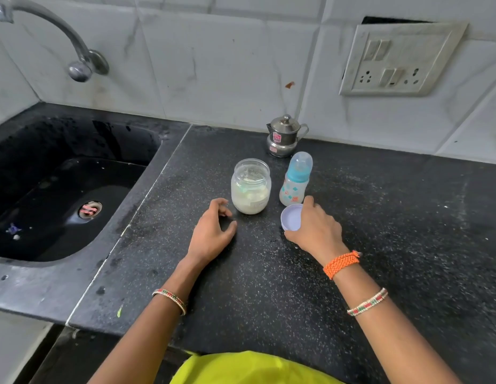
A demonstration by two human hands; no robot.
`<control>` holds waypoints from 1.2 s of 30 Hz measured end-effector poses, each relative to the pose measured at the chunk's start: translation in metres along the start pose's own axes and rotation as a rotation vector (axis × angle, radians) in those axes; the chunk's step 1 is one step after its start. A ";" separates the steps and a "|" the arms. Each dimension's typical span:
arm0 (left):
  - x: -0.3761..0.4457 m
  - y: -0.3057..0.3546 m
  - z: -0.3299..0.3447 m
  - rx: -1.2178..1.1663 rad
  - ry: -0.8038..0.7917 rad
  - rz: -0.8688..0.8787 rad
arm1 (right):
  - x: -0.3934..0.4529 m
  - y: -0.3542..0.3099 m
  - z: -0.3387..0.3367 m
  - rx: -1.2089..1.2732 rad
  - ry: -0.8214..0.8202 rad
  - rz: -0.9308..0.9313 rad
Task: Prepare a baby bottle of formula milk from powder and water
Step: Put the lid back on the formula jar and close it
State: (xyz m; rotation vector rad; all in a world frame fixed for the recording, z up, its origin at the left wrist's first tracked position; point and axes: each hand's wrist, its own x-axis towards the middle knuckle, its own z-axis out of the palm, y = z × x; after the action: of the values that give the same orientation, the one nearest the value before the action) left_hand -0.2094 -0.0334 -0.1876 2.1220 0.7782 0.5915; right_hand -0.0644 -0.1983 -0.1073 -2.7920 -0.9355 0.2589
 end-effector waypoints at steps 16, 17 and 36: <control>0.056 0.043 0.010 -0.325 0.029 0.052 | 0.057 -0.084 -0.062 0.083 0.020 -0.451; 0.056 0.043 0.011 -0.340 0.034 0.048 | 0.063 -0.087 -0.063 0.099 -0.035 -0.461; 0.053 0.039 0.018 -0.521 0.050 -0.042 | 0.091 -0.111 -0.076 -0.370 -0.222 -0.530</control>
State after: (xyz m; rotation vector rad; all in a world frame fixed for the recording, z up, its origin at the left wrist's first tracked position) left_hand -0.1479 -0.0255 -0.1595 1.6145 0.6119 0.7364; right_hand -0.0396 -0.0649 -0.0182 -2.7168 -1.8980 0.3453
